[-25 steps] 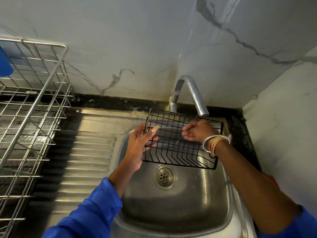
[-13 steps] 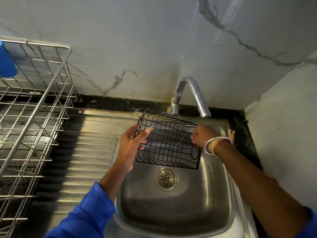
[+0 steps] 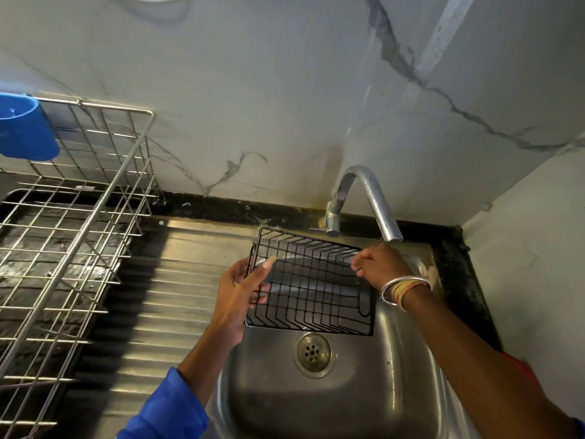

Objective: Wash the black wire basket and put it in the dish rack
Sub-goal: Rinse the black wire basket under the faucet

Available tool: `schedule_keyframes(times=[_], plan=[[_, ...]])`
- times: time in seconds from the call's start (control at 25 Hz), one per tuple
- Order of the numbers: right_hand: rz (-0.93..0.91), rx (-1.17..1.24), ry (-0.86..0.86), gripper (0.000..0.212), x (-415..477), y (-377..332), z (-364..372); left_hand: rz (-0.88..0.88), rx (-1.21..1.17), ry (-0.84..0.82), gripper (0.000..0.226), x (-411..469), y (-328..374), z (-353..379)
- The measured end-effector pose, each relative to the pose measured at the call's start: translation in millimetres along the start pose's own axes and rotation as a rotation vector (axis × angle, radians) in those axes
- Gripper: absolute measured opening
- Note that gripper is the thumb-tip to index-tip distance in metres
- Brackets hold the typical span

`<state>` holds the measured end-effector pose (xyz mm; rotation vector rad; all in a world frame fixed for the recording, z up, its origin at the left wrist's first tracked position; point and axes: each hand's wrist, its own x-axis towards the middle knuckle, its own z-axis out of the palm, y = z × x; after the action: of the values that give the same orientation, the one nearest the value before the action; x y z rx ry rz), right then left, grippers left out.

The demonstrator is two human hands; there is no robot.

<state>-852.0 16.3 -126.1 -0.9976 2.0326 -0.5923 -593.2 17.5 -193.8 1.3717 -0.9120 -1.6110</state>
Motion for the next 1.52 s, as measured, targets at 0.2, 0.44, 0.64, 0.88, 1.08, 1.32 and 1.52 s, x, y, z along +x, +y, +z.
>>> schedule_keyframes(times=[0.2, 0.44, 0.64, 0.88, 1.08, 1.32, 1.52], plan=[[0.280, 0.821, -0.069, 0.026, -12.8, -3.1, 0.8, -0.204, -0.162, -0.092, 0.063, -1.1, -23.2, 22.8], [0.205, 0.775, -0.244, 0.023, -21.6, -4.9, 4.9, -0.356, -0.237, -0.240, 0.069, -6.1, -27.5, 77.1], [0.209, 0.866, -0.225, 0.027, -19.7, 4.6, -7.2, -0.367, -0.257, -0.283, 0.078, -3.9, -37.2, 95.4], [0.206, 0.960, -0.200, 0.025, -16.7, 2.7, -10.5, -0.347, -0.209, -0.324, 0.084, -3.5, -38.7, 96.3], [0.243, 0.834, -0.236, 0.025, -18.4, -1.8, -6.6, -0.348, -0.197, -0.320, 0.087, -3.6, -37.6, 93.4], [0.345, 0.758, -0.324, 0.028, -22.1, -0.3, -6.8, -0.374, -0.245, -0.298, 0.079, -6.1, -37.8, 88.6], [0.379, 0.890, -0.047, 0.028, -12.4, -4.1, 3.2, -0.361, -0.212, -0.302, 0.089, -7.3, -35.5, 91.7]])
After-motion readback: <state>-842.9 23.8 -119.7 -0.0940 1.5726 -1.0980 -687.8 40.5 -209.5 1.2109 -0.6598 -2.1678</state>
